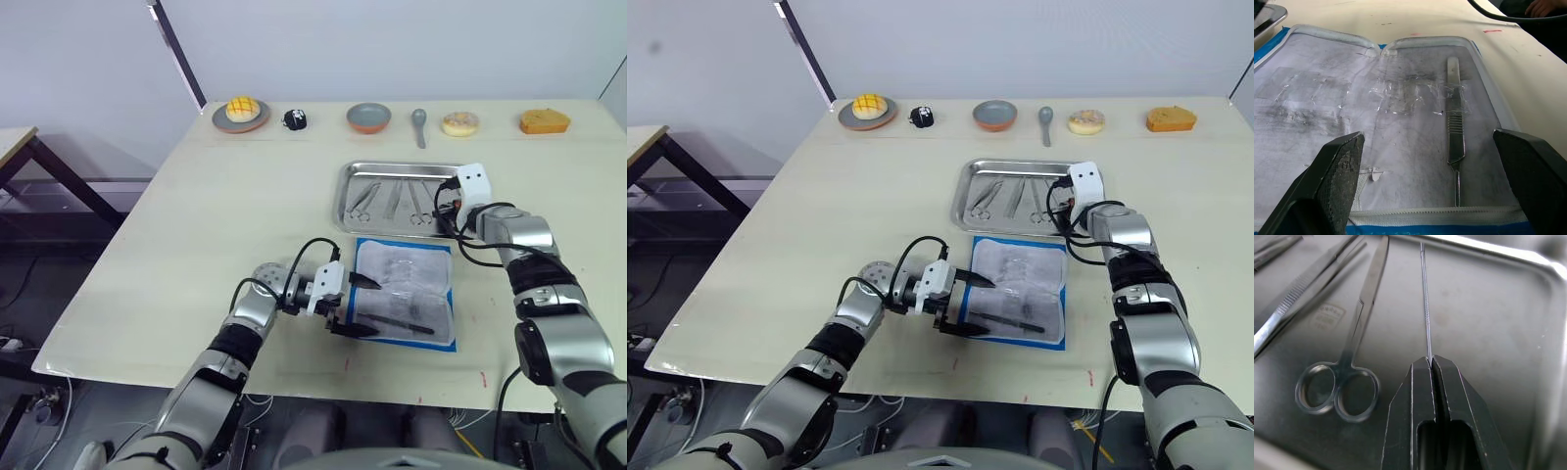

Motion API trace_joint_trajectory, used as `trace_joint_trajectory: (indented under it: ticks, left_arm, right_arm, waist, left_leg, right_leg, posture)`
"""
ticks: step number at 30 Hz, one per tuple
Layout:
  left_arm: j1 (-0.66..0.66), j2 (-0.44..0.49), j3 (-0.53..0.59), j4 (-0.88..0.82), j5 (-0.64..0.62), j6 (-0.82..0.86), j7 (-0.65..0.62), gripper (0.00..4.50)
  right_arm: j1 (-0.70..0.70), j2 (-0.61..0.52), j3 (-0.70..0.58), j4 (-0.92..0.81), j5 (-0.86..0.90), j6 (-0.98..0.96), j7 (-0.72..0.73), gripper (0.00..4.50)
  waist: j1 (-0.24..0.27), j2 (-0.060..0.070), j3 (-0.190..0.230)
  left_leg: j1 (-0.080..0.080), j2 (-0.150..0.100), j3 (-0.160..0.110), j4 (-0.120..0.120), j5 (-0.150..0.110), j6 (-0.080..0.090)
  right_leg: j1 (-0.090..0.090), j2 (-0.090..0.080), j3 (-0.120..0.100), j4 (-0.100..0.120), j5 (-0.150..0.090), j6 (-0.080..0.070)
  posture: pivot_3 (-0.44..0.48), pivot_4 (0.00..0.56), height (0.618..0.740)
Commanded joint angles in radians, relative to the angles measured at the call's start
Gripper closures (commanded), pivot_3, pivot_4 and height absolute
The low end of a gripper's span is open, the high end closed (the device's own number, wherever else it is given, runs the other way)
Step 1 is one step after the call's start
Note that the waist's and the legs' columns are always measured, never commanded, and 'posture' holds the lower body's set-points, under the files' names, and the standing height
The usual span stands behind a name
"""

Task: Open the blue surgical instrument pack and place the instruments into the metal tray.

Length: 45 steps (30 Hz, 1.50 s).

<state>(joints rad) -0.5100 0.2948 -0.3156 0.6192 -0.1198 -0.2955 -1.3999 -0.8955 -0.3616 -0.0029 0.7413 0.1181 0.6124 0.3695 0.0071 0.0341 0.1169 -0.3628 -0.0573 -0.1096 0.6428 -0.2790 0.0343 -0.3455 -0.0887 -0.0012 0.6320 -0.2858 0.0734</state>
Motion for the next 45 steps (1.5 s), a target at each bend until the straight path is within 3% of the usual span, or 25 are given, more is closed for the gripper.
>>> trace_joint_trajectory:
  ticks: [1, 5, 7, 16, 26, 33, 45]
  left_arm:
    - [0.083, 0.012, -0.055, 0.107, 0.087, 0.076, 0.050, 0.00]
    - [0.087, 0.014, -0.055, 0.103, 0.087, 0.079, 0.051, 0.00]
    - [0.088, 0.014, -0.057, 0.103, 0.087, 0.078, 0.048, 0.00]
    - [0.079, 0.006, -0.065, 0.114, 0.091, 0.067, 0.042, 0.00]
    - [0.073, 0.007, -0.066, 0.121, 0.089, 0.065, 0.037, 0.00]
    - [0.074, 0.007, -0.070, 0.120, 0.090, 0.062, 0.034, 0.00]
    - [0.077, 0.007, -0.071, 0.116, 0.091, 0.064, 0.036, 0.00]
  right_arm:
    - [-0.024, -0.012, 0.009, -0.006, -0.016, -0.065, 0.050, 3.16]
    - [-0.001, -0.049, 0.014, -0.073, -0.031, -0.112, 0.102, 0.93]
    - [0.039, -0.080, 0.023, -0.163, -0.030, -0.146, 0.156, 0.03]
    - [0.360, -0.193, -0.041, -0.672, 0.165, -0.228, 0.468, 0.03]
    - [0.702, -0.324, -0.009, -0.938, 0.263, -0.345, 0.745, 0.03]
    - [0.792, -0.337, 0.084, -0.950, 0.188, -0.455, 0.787, 0.03]
    - [0.820, -0.340, 0.131, -0.787, 0.084, -0.590, 0.774, 0.03]
  waist:
    - [0.000, 0.000, 0.000]
    - [-0.001, 0.000, 0.000]
    - [0.000, 0.000, 0.000]
    - [0.005, -0.001, 0.001]
    - [0.009, -0.003, 0.002]
    - [0.009, -0.004, 0.002]
    - [0.009, -0.004, 0.002]
  left_leg:
    - [0.000, 0.000, 0.000, 0.000, 0.000, 0.000]
    - [0.000, -0.001, -0.001, 0.000, 0.000, 0.000]
    - [0.000, -0.001, -0.001, 0.000, 0.000, 0.000]
    - [0.000, -0.002, -0.005, 0.000, 0.000, 0.000]
    - [-0.001, -0.003, -0.006, 0.000, 0.000, 0.000]
    - [0.000, -0.003, -0.006, -0.001, 0.000, 0.000]
    - [0.000, -0.003, -0.007, -0.001, 0.000, 0.000]
  right_leg:
    - [0.000, 0.000, 0.000, 0.000, 0.000, 0.000]
    - [0.000, 0.000, 0.000, 0.000, 0.000, 0.000]
    - [0.000, 0.000, 0.000, 0.000, 0.000, 0.000]
    - [0.000, 0.000, -0.001, 0.000, -0.001, 0.001]
    - [0.000, -0.001, -0.001, -0.001, -0.003, 0.005]
    - [0.000, -0.001, 0.000, -0.002, -0.004, 0.007]
    - [0.000, -0.001, -0.001, -0.002, -0.004, 0.007]
  posture:
    - [0.000, 0.150, 0.740]
    - [0.000, 0.150, 0.740]
    - [0.000, 0.150, 0.740]
    - [0.000, 0.150, 0.740]
    - [0.000, 0.150, 0.740]
    - [0.000, 0.150, 0.740]
    - [0.000, 0.150, 0.740]
